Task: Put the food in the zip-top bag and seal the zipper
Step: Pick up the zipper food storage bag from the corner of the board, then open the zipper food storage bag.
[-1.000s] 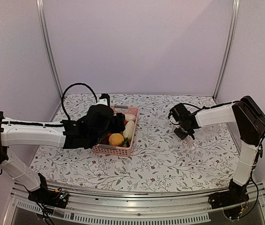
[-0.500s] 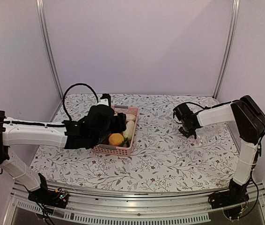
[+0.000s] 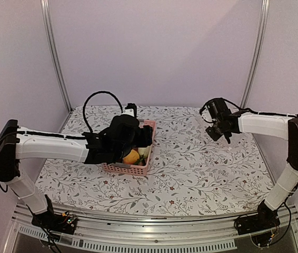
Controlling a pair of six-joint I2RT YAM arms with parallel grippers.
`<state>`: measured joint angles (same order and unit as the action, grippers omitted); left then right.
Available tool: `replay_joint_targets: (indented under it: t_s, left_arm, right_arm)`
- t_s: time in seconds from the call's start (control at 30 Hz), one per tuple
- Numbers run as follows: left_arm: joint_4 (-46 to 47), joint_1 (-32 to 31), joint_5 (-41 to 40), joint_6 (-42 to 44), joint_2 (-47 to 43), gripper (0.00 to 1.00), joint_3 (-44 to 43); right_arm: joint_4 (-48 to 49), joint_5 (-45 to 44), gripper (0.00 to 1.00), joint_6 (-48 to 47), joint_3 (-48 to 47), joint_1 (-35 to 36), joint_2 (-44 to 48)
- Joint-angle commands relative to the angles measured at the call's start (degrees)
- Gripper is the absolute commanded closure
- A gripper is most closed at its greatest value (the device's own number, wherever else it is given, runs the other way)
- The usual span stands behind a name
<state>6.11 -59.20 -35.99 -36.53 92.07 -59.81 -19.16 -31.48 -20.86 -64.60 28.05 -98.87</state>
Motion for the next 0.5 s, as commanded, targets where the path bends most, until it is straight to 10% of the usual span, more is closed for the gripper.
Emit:
replay_joint_targets:
  t_s: [0.0, 0.47]
  left_arm:
    - [3.1, 0.0, 3.8, 1.1, 4.2, 0.29, -3.5]
    - [5.6, -0.1, 17.6, -5.9, 23.1, 0.28, -24.9]
  right_arm:
    - [-5.3, 12.8, 1.0, 3.4, -4.0, 0.0, 7.3]
    - [-4.4, 36.0, 1.0, 9.1, -2.6, 1.0, 14.7]
